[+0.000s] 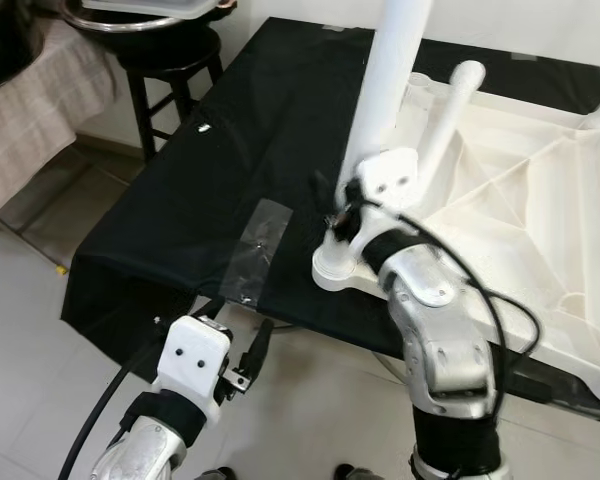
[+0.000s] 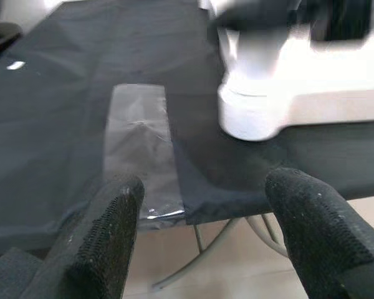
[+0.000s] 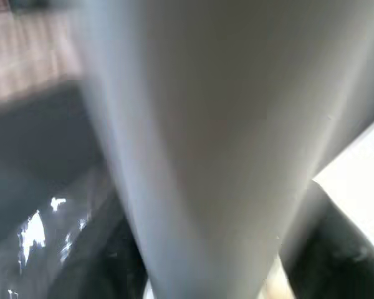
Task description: Building children table
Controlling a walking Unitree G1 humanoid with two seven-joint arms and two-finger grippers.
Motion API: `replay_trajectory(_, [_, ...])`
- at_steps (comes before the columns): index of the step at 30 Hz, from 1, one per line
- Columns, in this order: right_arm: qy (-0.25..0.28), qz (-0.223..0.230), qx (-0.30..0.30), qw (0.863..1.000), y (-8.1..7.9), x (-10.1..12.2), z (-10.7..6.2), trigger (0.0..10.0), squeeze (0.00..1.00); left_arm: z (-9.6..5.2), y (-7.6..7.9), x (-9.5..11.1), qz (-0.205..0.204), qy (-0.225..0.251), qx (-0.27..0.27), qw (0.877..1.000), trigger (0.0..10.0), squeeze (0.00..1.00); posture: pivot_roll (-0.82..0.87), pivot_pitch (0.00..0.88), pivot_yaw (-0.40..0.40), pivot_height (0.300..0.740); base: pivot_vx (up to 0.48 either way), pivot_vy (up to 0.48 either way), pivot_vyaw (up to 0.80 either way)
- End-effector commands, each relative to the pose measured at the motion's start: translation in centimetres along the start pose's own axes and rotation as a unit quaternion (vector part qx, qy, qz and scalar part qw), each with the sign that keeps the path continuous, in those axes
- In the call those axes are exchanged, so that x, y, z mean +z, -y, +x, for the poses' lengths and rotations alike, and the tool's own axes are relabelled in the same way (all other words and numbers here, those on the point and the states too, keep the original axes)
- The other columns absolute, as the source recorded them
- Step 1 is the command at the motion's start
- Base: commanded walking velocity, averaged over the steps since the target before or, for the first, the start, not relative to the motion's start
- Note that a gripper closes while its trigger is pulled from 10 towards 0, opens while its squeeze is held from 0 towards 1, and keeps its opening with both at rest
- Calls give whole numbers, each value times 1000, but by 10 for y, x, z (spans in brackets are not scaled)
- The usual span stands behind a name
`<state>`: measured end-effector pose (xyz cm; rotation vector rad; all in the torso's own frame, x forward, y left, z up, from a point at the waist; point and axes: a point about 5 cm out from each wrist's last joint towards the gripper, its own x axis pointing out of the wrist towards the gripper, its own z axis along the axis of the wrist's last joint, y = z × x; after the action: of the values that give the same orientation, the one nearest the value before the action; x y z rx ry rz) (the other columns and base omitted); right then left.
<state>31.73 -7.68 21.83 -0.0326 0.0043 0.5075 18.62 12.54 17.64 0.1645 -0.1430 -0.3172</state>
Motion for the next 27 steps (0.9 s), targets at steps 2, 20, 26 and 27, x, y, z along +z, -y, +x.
replay_trajectory(2, [69, -10, 166, 984, -12, 38, 16, 10000, 1000, -1, 0, -4, 3, -7, -2, 1000, 10000, 0, 30, 283, -62, 740, 0, 0, 0])
replay_trajectory(20, [82, -102, 462, 877, 36, 93, 36, 10000, 0, -13, 8, 3, -3, -10, -1, 1000, 10000, 0, 90, 341, -69, 740, 0, 0, 0])
replay_trajectory(26, [71, -87, 502, 858, 41, 96, 38, 0, 0, -17, 11, 5, -7, -14, -3, 1000, 10000, 0, 104, 358, -73, 740, 0, 0, 0])
replay_trajectory(27, [70, -88, 511, 852, 42, 97, 38, 0, 0, -18, 12, 5, -8, -14, -4, 1000, 10000, 0, 105, 362, -73, 740, 0, 0, 0])
